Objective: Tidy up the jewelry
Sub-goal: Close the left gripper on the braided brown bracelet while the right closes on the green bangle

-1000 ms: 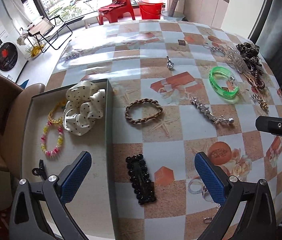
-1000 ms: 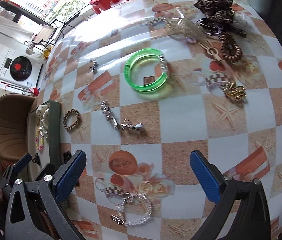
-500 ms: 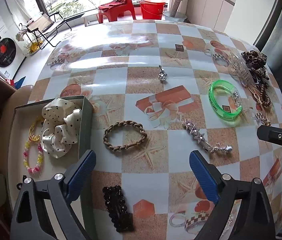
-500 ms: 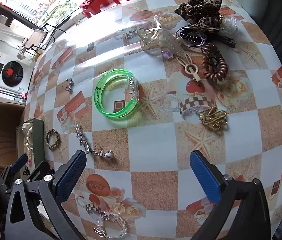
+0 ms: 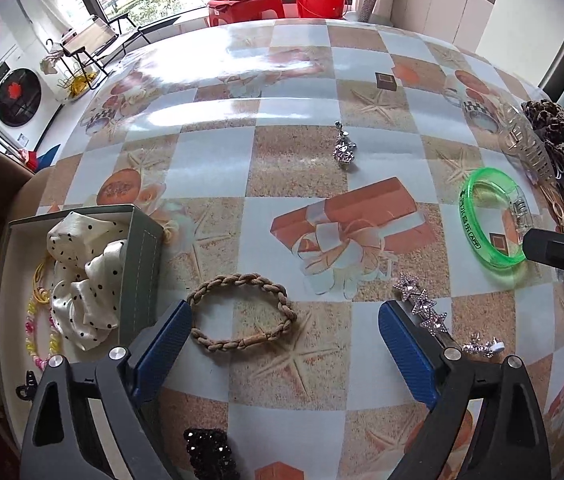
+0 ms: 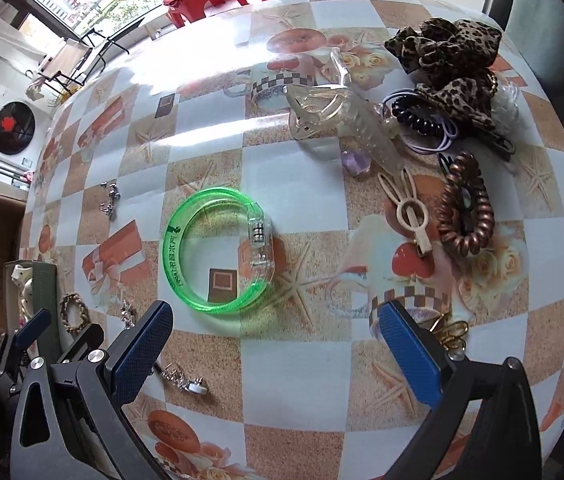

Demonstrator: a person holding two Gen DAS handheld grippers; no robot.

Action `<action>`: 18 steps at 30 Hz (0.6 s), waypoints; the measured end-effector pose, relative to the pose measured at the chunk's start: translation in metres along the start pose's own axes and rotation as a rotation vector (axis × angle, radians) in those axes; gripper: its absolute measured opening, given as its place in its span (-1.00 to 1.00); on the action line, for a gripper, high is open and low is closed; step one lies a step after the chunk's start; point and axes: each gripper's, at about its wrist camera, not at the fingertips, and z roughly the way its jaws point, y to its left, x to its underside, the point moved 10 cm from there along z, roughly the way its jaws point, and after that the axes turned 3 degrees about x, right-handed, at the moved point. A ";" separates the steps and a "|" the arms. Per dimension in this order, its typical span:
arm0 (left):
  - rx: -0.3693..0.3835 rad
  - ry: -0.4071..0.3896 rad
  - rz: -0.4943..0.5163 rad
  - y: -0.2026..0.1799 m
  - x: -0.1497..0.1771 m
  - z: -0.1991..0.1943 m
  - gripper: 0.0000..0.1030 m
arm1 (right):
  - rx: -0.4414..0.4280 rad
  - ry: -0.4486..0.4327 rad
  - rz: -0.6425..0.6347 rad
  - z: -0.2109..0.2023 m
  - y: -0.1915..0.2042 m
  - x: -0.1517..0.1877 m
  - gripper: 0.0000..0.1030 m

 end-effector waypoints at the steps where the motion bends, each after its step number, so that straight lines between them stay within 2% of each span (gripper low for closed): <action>1: -0.002 0.002 -0.001 0.000 0.000 0.002 0.86 | 0.006 -0.002 -0.008 0.002 0.001 -0.002 0.98; 2: -0.003 0.007 -0.002 0.001 0.000 0.005 0.67 | 0.014 -0.003 -0.018 0.004 0.002 -0.004 0.95; 3: -0.003 0.021 -0.002 0.001 0.001 0.008 0.60 | 0.024 -0.004 -0.029 0.007 0.003 -0.006 0.93; 6: 0.020 0.012 -0.026 0.002 0.000 0.010 0.60 | 0.045 -0.005 -0.047 0.013 0.006 -0.009 0.92; 8: 0.022 0.009 -0.024 0.002 0.000 0.010 0.59 | 0.075 -0.021 -0.064 0.014 0.007 -0.011 0.82; 10: 0.040 0.006 -0.021 0.001 -0.001 0.010 0.47 | 0.104 -0.033 -0.090 0.014 0.008 -0.014 0.74; 13: 0.067 0.001 -0.004 -0.007 0.001 0.007 0.16 | 0.147 -0.049 -0.129 0.014 0.012 -0.016 0.55; 14: 0.074 0.000 0.010 -0.011 0.001 0.006 -0.01 | 0.168 -0.054 -0.146 0.014 0.014 -0.017 0.44; 15: 0.076 0.000 0.024 -0.015 0.001 0.004 -0.27 | 0.185 -0.058 -0.159 0.014 0.015 -0.017 0.36; 16: 0.081 0.000 0.041 -0.020 0.002 0.003 -0.42 | 0.190 -0.061 -0.168 0.014 0.016 -0.017 0.33; 17: 0.085 0.003 0.054 -0.024 0.003 0.002 -0.65 | 0.189 -0.064 -0.172 0.014 0.019 -0.017 0.28; 18: 0.089 0.006 0.063 -0.027 0.004 0.001 -0.79 | 0.191 -0.068 -0.175 0.013 0.020 -0.016 0.18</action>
